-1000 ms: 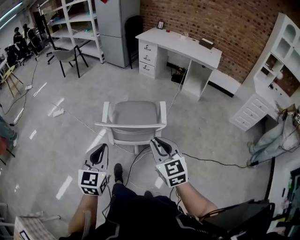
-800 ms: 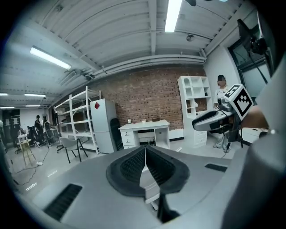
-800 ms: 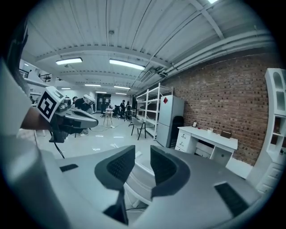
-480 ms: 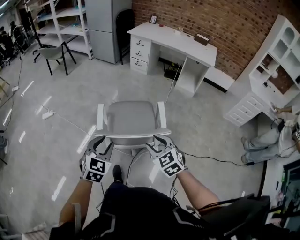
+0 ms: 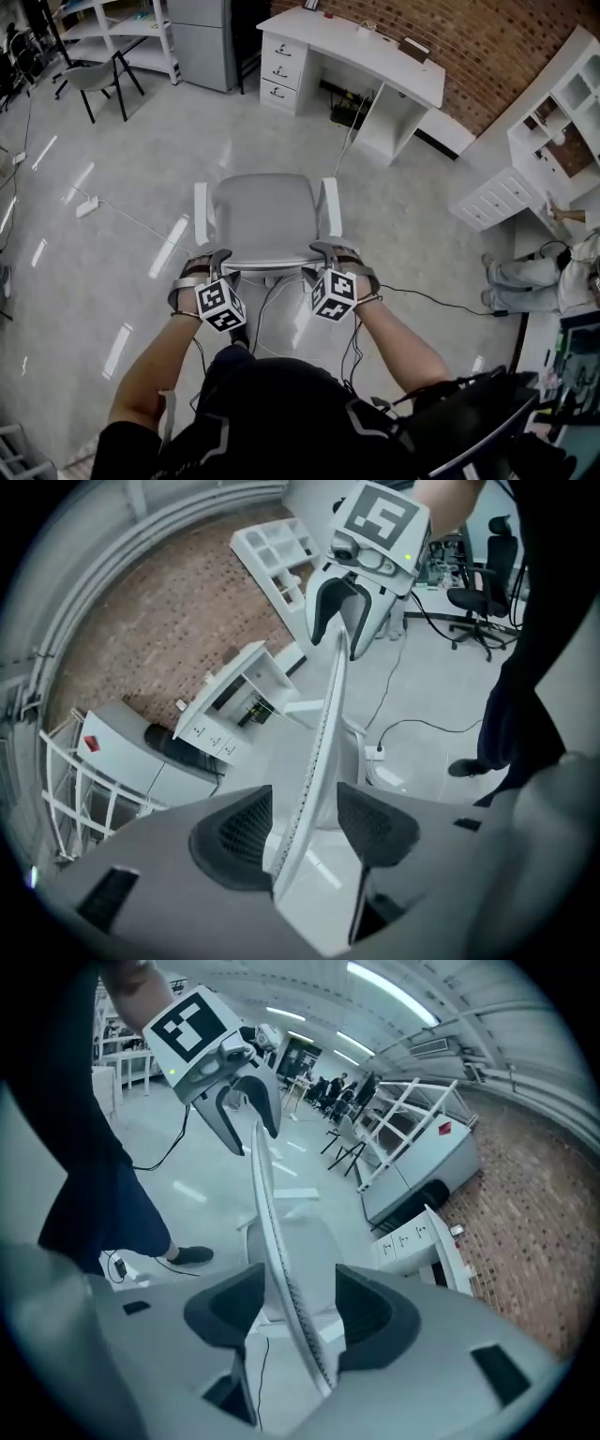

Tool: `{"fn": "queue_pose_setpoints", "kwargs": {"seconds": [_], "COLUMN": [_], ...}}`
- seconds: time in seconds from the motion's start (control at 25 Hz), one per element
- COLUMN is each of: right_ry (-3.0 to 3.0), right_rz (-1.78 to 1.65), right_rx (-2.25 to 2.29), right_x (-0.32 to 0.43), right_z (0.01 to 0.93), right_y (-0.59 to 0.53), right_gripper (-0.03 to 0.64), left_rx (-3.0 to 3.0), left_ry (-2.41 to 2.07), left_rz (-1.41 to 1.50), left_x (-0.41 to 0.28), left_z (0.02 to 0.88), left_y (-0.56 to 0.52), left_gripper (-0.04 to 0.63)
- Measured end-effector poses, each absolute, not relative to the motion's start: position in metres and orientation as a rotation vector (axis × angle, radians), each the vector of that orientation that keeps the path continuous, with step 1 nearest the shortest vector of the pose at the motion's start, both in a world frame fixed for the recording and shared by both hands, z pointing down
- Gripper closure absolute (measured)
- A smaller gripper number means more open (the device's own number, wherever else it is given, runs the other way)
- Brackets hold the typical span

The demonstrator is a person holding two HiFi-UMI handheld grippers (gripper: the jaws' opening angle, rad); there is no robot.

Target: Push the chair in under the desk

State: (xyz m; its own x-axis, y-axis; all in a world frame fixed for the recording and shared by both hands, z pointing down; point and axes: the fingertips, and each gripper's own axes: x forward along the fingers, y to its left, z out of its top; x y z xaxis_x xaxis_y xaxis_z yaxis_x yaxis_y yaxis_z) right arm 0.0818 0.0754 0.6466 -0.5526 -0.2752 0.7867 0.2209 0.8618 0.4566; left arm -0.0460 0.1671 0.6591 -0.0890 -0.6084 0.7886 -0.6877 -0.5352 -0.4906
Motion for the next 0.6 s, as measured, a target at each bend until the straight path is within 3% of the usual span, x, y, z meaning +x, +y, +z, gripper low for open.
{"fn": "queue_pose_setpoints", "kwargs": {"seconds": [0.2, 0.4, 0.6], "right_ry": [-2.002, -1.994, -1.981], "right_rz": [-0.601, -0.538, -0.557], "right_rx": [-0.012, -0.073, -0.089], "right_x": [0.073, 0.069, 0.049], "right_z": [0.672, 0.682, 0.686], "right_y": [0.071, 0.077, 0.072], "right_gripper": [0.373, 0.463, 0.485], "left_rx": [2.114, 2.152, 2.154], "left_ry": [-1.325, -1.204, -1.154], "left_rz": [1.743, 1.744, 1.763], "left_x": [-0.048, -0.048, -0.074], "left_z": [0.683, 0.691, 0.695], "left_y": [0.152, 0.152, 0.139], "left_gripper": [0.373, 0.460, 0.459]}}
